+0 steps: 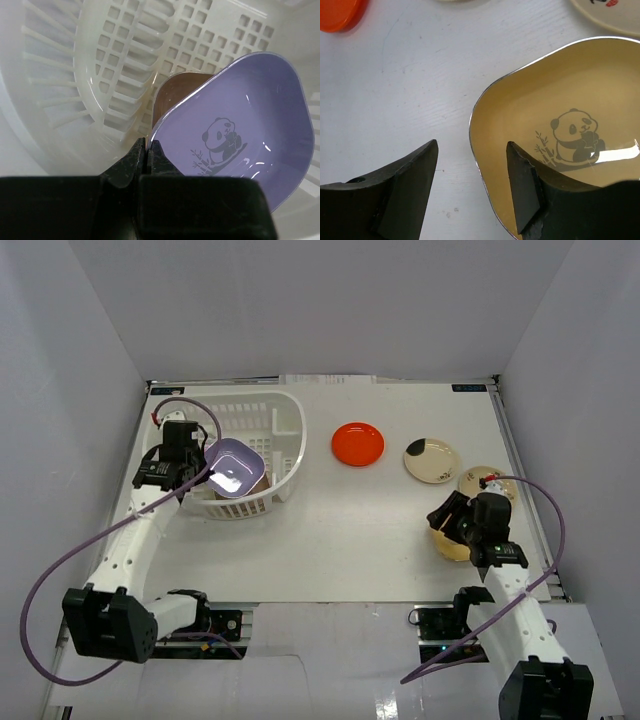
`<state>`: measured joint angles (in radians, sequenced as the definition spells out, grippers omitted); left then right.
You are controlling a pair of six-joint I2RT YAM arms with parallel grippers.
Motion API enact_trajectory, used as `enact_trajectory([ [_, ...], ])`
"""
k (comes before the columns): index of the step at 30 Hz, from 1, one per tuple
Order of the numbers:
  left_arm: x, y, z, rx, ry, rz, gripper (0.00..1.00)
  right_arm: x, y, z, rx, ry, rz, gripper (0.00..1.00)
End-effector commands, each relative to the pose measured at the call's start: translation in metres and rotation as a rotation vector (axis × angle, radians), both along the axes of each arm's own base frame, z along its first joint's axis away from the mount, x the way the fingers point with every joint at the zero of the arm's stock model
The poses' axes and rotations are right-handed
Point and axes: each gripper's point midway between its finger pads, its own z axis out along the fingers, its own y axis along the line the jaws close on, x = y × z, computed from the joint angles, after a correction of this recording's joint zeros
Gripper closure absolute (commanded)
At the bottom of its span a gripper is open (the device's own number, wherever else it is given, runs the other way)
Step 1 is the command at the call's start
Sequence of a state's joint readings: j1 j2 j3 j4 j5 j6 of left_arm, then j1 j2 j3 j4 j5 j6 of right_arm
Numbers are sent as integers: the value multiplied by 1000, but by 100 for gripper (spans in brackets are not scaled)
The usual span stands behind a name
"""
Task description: Place the plates into the plastic bin on the countertop
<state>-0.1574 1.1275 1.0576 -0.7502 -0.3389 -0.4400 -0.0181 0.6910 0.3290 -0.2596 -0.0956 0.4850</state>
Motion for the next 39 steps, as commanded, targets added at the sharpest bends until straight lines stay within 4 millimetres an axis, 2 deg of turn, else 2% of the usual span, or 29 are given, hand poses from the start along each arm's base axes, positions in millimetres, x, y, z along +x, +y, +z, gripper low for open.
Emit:
enact_trajectory([
  [1,15,-14,0,-72,6,-131,100,-4,11,-5,-30,-4,77,37],
  [3,21,-9,-5,-53,43,-140,100,-5,13,-7,-43,-2,86,36],
  [5,26,-14,-8,-57,55,-176,100,-2,12,-9,-65,-8,74,32],
  [9,37,-16,-30,-42,136,-203,100,-7,17,-28,-143,68,116,25],
  [10,38,-16,-34,-38,151,-209,100,-5,18,-27,-161,69,123,25],
  [12,40,-18,-40,-46,170,-218,100,-7,20,-32,-197,90,132,24],
  [14,42,-14,-44,-29,179,-202,100,-4,19,-31,-221,87,120,29],
  [15,43,-8,-45,-5,185,-182,96,-4,21,-32,-231,91,128,32],
  [16,44,-6,-46,5,192,-174,81,-1,20,-28,-241,85,120,34],
  [17,45,-5,-47,10,196,-166,72,-2,20,-29,-249,92,121,41],
  [19,45,-1,-48,22,197,-142,52,-3,23,-29,-273,97,128,46],
  [20,45,0,-47,24,192,-136,37,-2,24,-27,-280,94,129,52],
  [21,45,1,-47,27,188,-131,28,-3,27,-27,-288,93,139,52],
  [23,46,0,-43,21,164,-124,13,-6,26,-30,-300,103,135,61],
  [24,46,0,-40,17,150,-121,11,-6,28,-30,-304,104,140,65],
  [27,47,-2,-15,-3,62,-117,9,-7,27,-29,-320,98,135,83],
  [28,49,-10,-4,-40,22,-142,9,-6,27,-27,-324,93,135,92],
  [29,46,-15,17,-64,-41,-158,7,-5,30,-21,-327,75,143,92],
  [31,42,-34,41,-142,-110,-231,4,-3,34,-12,-332,53,155,92],
  [32,36,-38,64,-169,-176,-247,2,-6,41,-8,-335,45,188,92],
  [34,24,-56,86,-247,-238,-319,2,-1,52,13,-344,-3,205,92],
  [35,16,-70,97,-309,-262,-376,2,-8,64,18,-350,-7,257,92],
  [36,3,-76,116,-335,-322,-415,2,-4,75,39,-339,-54,274,92],
  [37,-5,-81,127,-357,-354,-439,2,-5,88,50,-330,-79,314,92],
  [38,-15,-89,136,-398,-380,-478,2,-13,114,64,-314,-126,403,92],
  [39,-30,-93,160,-405,-467,-519,2,-9,133,97,-293,-208,450,92],
])
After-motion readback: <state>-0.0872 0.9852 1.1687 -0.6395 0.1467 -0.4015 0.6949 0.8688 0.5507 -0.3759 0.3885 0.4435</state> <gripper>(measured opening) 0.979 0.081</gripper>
